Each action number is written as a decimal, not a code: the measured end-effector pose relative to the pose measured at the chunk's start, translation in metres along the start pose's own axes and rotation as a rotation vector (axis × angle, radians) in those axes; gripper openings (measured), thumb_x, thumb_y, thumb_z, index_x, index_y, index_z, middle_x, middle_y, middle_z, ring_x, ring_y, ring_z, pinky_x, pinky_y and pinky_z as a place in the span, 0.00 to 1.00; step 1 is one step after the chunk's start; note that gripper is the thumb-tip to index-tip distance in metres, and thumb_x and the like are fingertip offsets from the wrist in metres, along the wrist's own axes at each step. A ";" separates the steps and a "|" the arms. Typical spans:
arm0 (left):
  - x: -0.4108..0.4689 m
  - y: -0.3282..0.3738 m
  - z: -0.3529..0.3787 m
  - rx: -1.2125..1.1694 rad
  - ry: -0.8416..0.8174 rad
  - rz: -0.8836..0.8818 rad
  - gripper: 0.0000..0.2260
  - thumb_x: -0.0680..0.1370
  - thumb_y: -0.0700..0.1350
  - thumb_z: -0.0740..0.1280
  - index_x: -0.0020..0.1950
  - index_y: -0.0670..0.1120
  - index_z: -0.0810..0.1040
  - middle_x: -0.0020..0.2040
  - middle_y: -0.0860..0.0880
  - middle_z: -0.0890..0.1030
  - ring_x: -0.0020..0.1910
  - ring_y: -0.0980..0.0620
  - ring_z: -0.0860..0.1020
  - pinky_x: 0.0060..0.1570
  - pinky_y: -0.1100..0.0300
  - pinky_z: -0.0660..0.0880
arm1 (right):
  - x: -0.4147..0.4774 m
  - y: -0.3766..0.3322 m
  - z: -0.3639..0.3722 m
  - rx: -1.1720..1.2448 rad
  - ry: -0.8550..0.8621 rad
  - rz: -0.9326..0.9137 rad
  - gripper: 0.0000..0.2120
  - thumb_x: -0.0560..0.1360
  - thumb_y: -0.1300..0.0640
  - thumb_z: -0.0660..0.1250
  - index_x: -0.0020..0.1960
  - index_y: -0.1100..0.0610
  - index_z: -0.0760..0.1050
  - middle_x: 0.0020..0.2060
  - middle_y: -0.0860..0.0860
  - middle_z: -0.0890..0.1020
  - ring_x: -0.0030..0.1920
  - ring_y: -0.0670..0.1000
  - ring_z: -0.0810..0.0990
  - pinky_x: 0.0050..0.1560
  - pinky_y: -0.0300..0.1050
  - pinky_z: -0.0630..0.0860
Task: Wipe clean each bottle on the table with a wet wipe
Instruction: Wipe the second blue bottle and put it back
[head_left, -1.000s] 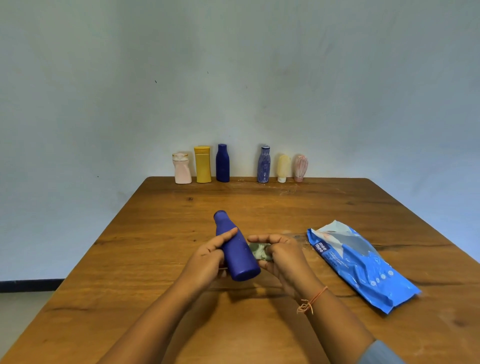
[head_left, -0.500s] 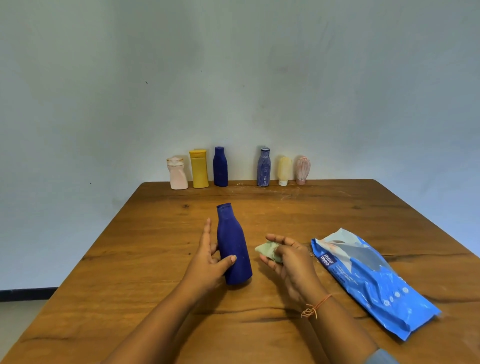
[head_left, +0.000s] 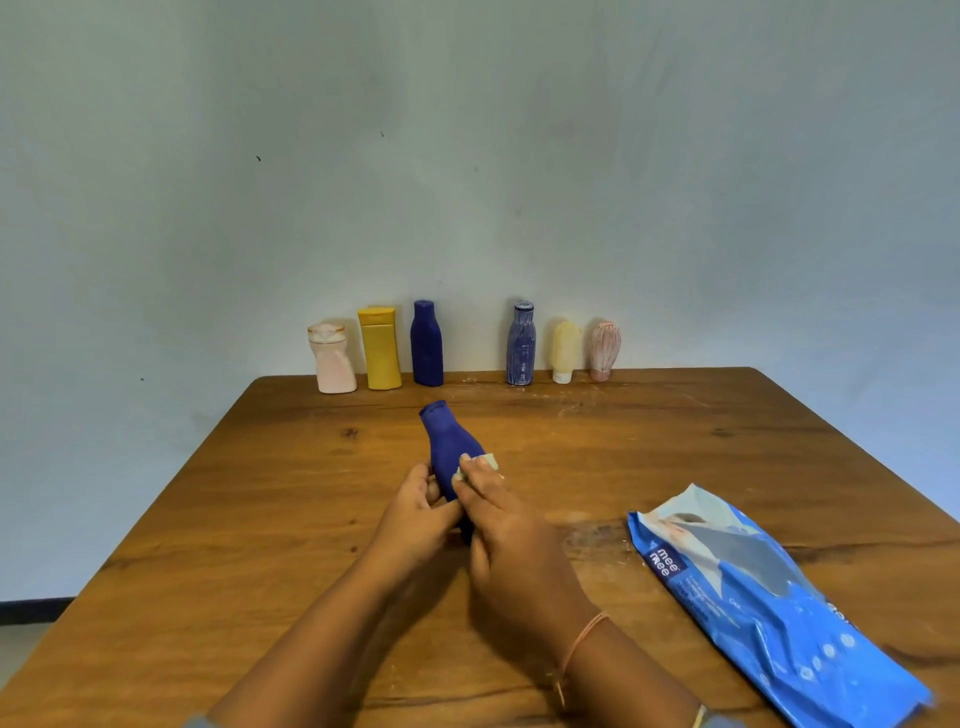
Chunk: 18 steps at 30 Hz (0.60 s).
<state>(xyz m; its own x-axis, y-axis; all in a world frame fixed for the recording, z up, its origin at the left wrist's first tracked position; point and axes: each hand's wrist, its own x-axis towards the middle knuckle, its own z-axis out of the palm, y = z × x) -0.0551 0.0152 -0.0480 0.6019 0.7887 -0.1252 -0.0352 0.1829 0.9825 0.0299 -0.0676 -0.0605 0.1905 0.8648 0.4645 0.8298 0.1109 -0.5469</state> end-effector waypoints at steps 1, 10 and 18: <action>0.000 0.000 -0.001 -0.017 0.005 0.005 0.17 0.75 0.31 0.63 0.57 0.50 0.70 0.53 0.48 0.81 0.50 0.50 0.81 0.34 0.61 0.78 | -0.003 0.001 0.002 -0.065 -0.023 -0.034 0.25 0.76 0.63 0.57 0.72 0.56 0.62 0.72 0.45 0.60 0.72 0.41 0.54 0.70 0.31 0.45; 0.004 -0.005 -0.012 -0.140 0.056 0.012 0.19 0.75 0.33 0.64 0.63 0.46 0.67 0.54 0.43 0.81 0.51 0.44 0.81 0.42 0.50 0.80 | -0.020 0.017 -0.006 -0.141 0.002 0.083 0.27 0.76 0.64 0.55 0.74 0.53 0.59 0.73 0.47 0.61 0.72 0.43 0.59 0.65 0.23 0.44; 0.024 0.007 -0.015 -0.046 0.115 0.069 0.21 0.73 0.36 0.69 0.61 0.49 0.66 0.56 0.49 0.77 0.54 0.47 0.79 0.46 0.45 0.80 | 0.008 0.036 -0.019 0.942 0.377 0.830 0.17 0.76 0.71 0.57 0.59 0.57 0.76 0.53 0.53 0.80 0.49 0.50 0.81 0.44 0.40 0.79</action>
<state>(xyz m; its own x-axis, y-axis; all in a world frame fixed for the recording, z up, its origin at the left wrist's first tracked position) -0.0524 0.0441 -0.0466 0.5017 0.8617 -0.0754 -0.1117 0.1510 0.9822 0.0712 -0.0659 -0.0631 0.7255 0.6687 -0.1626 -0.2578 0.0450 -0.9652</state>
